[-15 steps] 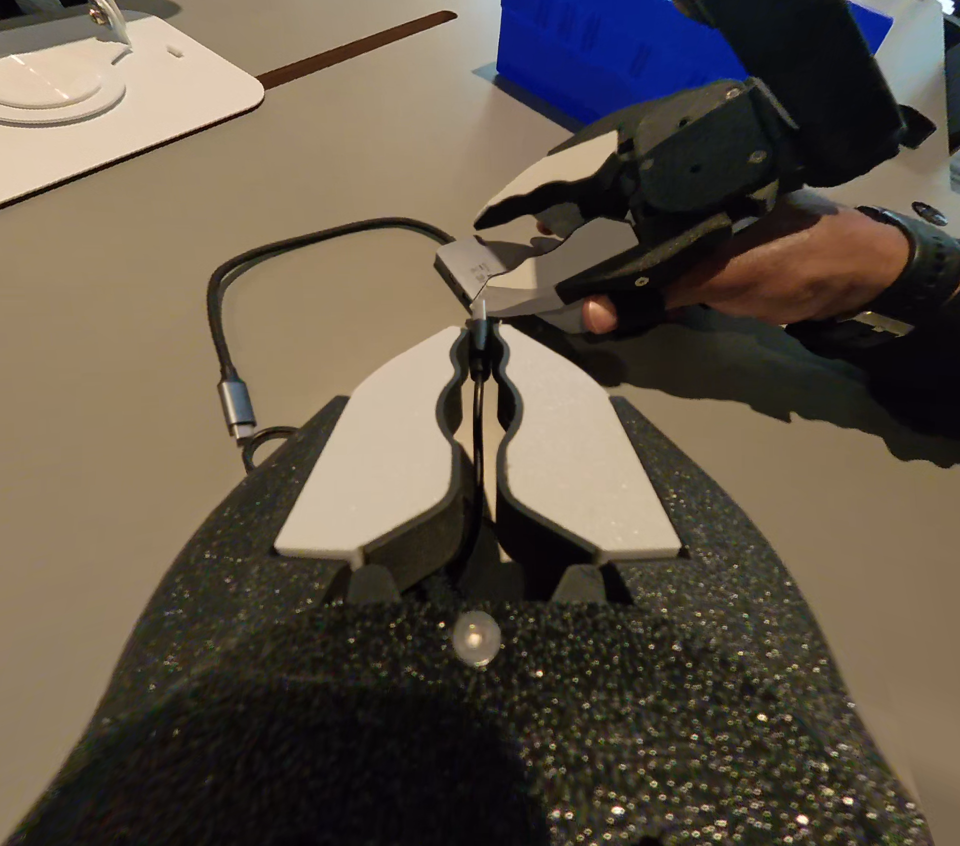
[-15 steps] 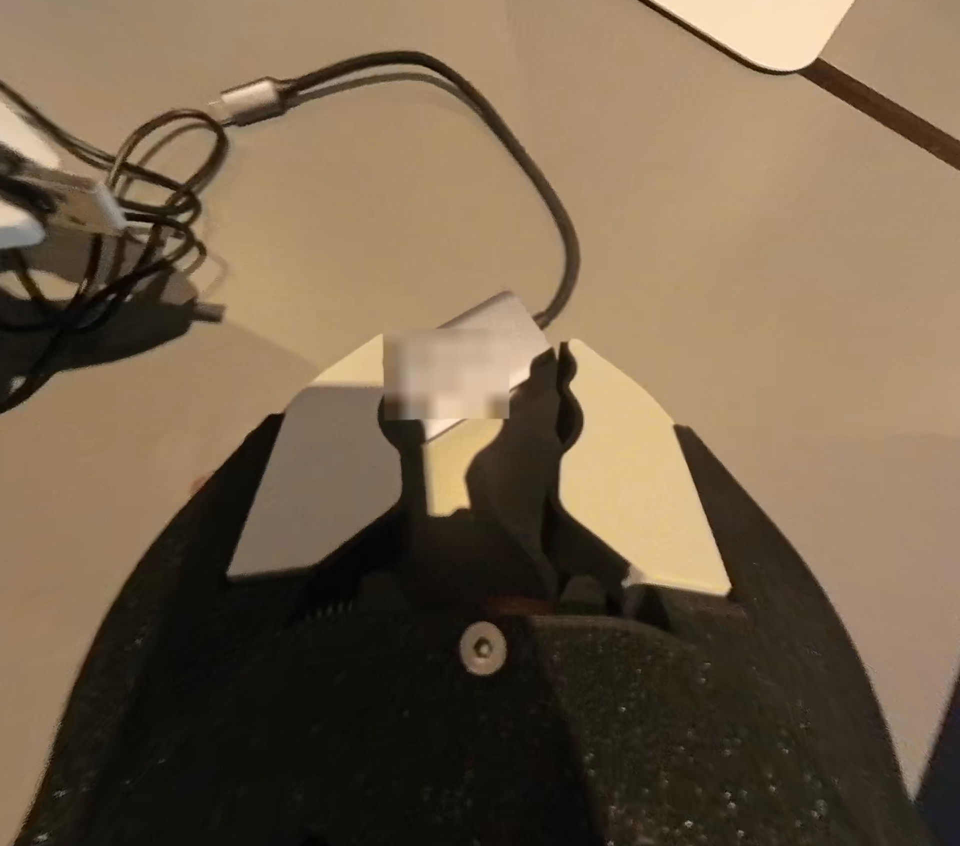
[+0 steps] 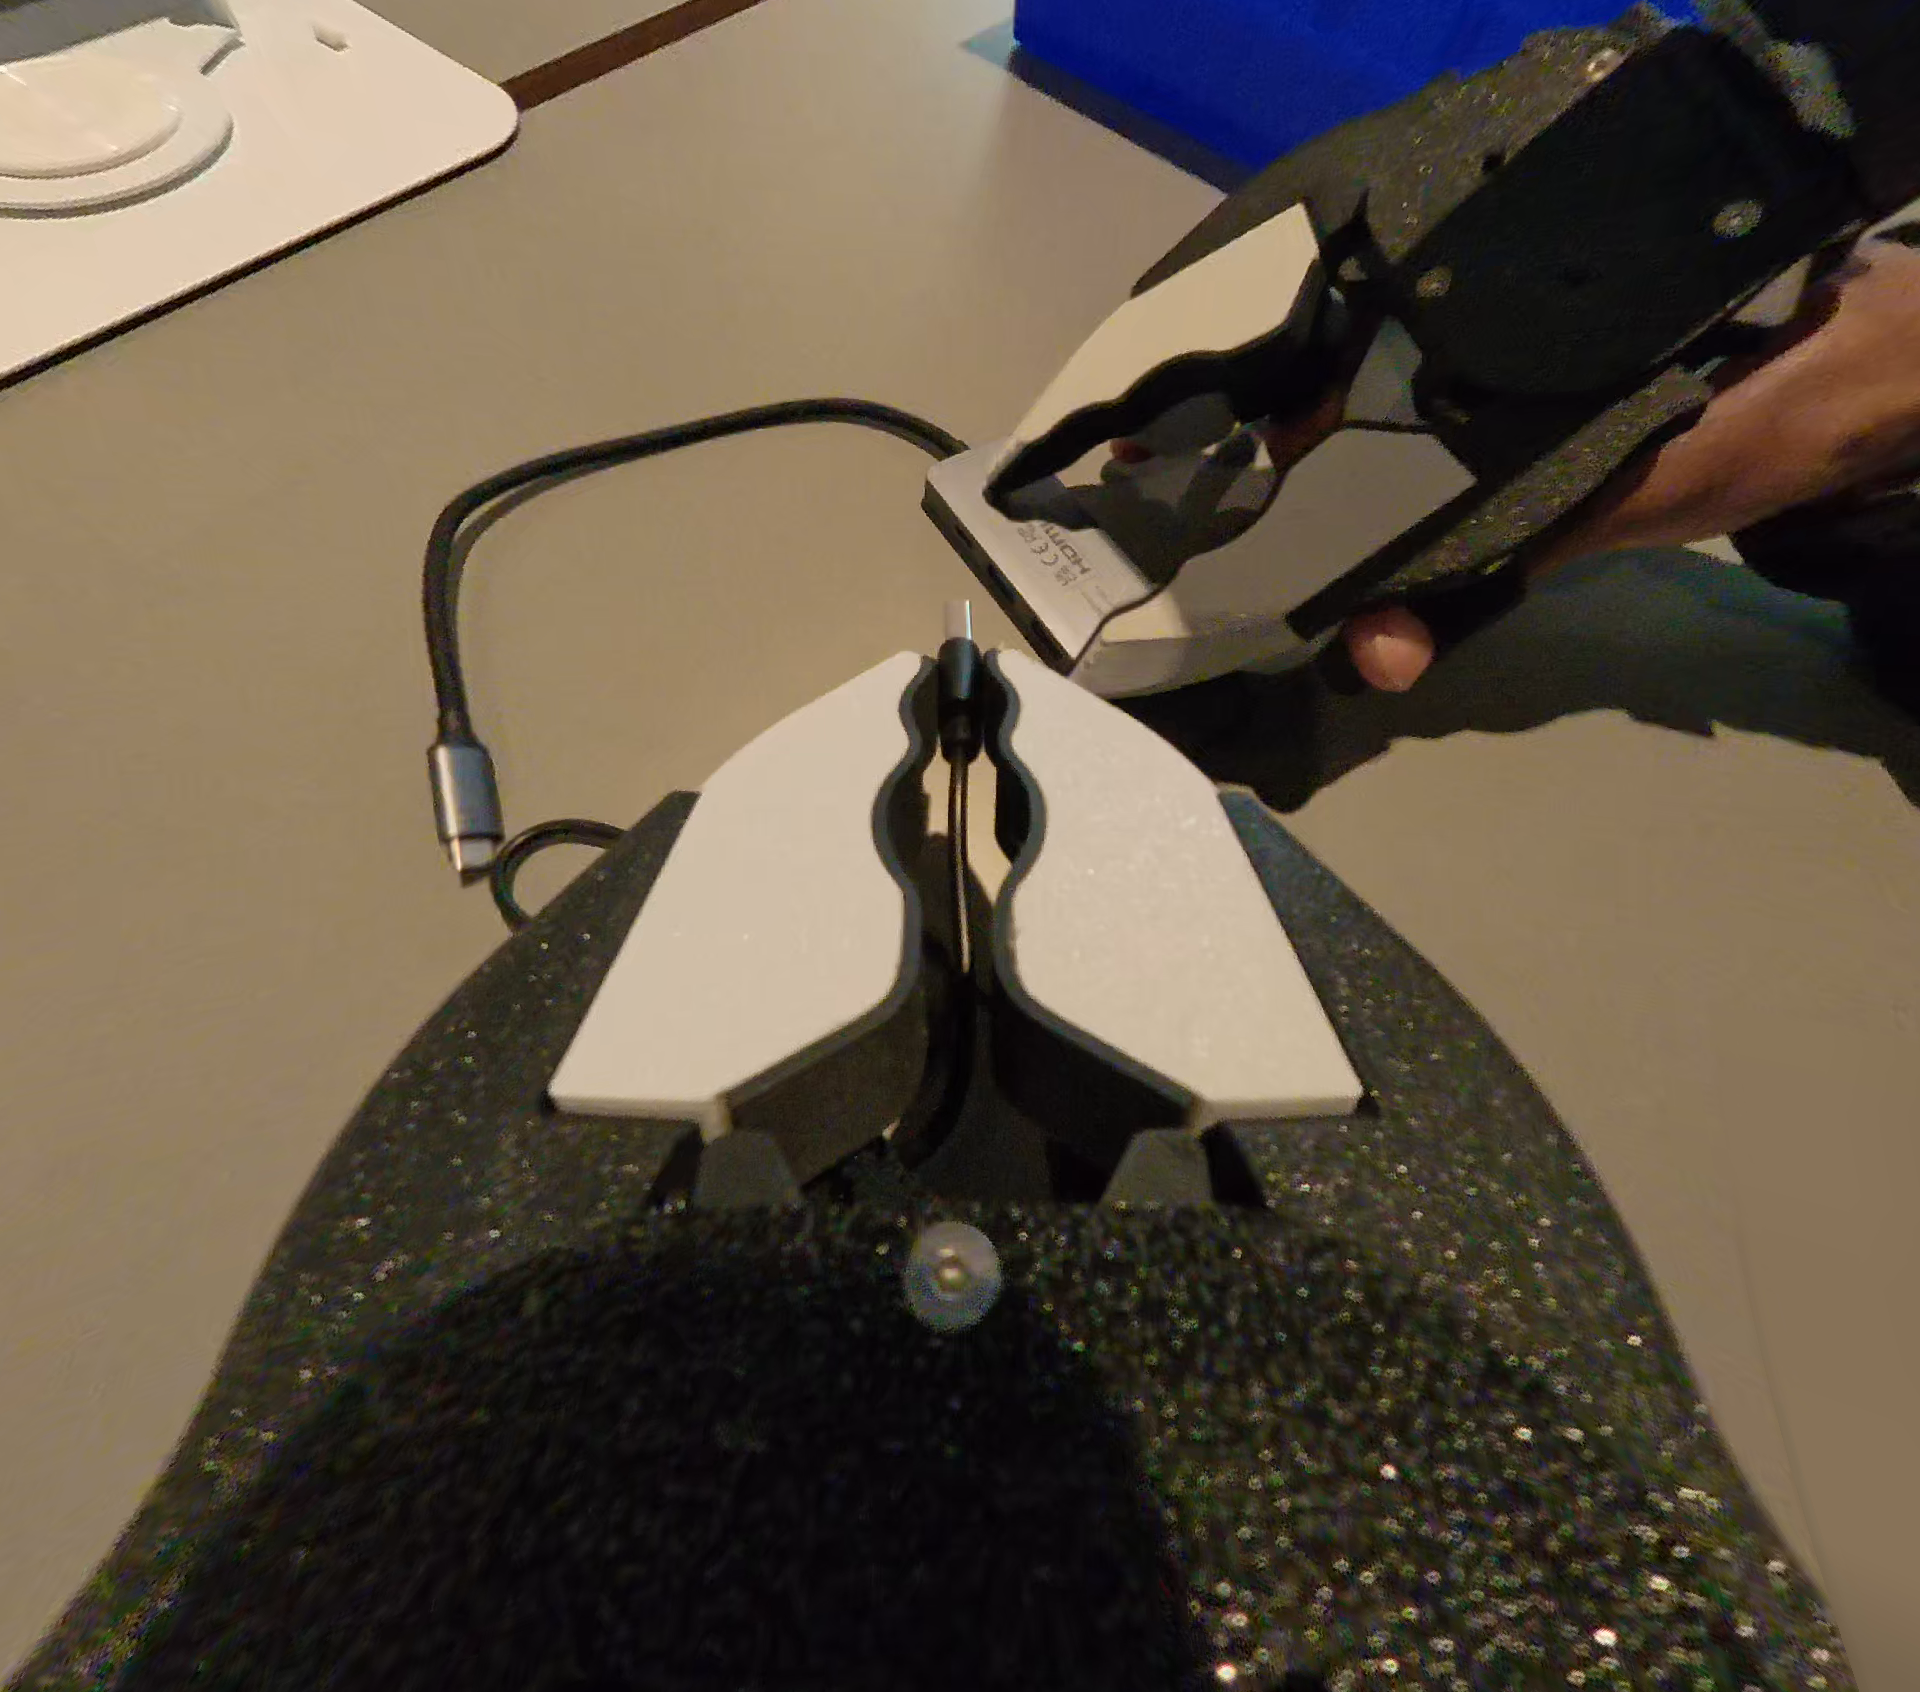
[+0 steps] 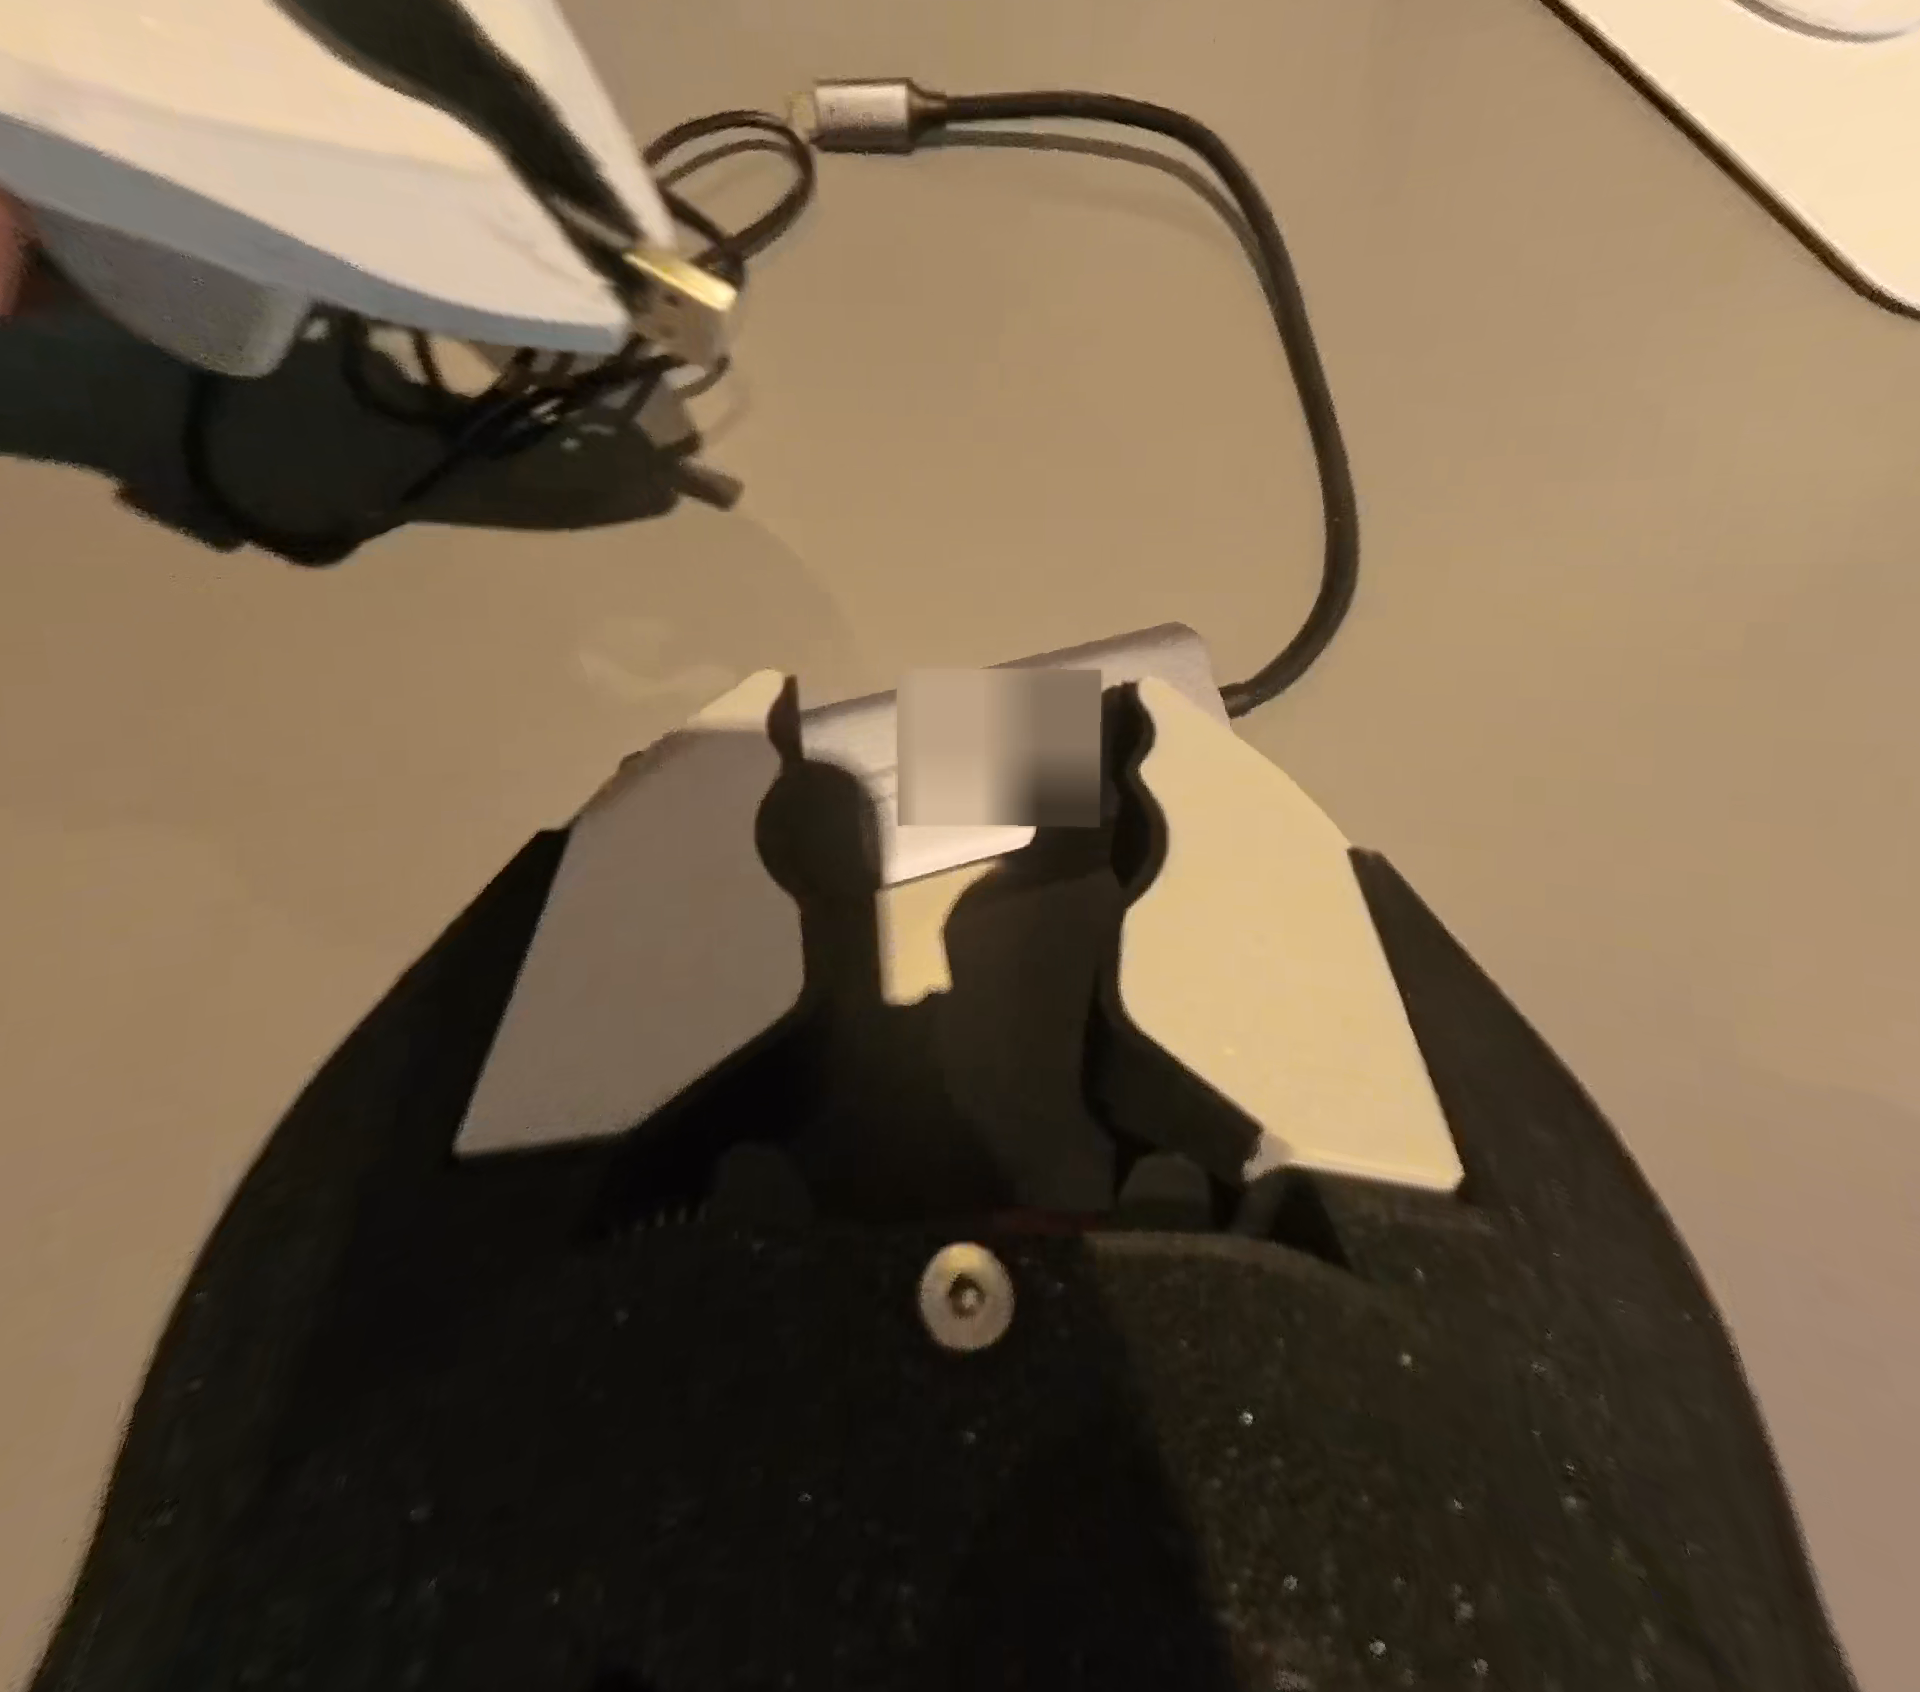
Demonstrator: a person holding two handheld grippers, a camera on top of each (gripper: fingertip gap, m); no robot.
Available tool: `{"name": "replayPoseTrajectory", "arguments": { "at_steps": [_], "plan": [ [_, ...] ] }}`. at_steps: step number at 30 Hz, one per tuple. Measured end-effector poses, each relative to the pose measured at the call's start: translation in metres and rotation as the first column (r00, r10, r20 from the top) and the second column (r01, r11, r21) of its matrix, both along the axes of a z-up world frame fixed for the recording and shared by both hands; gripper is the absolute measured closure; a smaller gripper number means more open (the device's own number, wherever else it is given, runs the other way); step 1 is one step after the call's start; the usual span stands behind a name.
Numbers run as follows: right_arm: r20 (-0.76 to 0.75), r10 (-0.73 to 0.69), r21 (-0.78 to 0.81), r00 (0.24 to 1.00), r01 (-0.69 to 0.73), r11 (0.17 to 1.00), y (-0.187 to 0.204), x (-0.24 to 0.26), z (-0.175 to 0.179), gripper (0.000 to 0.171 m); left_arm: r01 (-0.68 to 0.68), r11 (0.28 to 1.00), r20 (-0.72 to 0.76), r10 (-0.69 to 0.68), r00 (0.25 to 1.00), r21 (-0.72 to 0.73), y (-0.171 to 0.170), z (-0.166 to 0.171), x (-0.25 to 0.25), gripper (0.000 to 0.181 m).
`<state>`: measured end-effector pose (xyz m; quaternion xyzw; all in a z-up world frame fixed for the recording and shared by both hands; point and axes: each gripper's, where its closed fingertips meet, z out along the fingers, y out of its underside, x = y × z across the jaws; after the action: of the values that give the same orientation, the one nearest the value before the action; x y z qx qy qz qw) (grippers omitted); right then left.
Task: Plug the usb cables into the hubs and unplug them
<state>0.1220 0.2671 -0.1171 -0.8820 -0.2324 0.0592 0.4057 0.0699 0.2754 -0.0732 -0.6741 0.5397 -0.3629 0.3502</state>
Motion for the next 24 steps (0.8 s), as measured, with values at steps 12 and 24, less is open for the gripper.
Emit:
{"name": "replayPoseTrajectory", "arguments": {
  "at_steps": [12, 24],
  "plan": [
    [0.005, -0.089, 0.077, 0.996, 0.089, 0.993, 0.007, 0.024, 0.012, 0.114, 0.015, 1.000, -0.009, -0.015, 1.000, 0.017, -0.003, 0.000, 0.001, 0.174],
    [0.108, -0.184, 0.163, 0.977, 0.165, 0.973, 0.022, 0.029, 0.013, 0.114, 0.021, 0.998, -0.036, -0.019, 0.999, 0.052, -0.005, -0.003, 0.002, 0.174]
  ]
}}
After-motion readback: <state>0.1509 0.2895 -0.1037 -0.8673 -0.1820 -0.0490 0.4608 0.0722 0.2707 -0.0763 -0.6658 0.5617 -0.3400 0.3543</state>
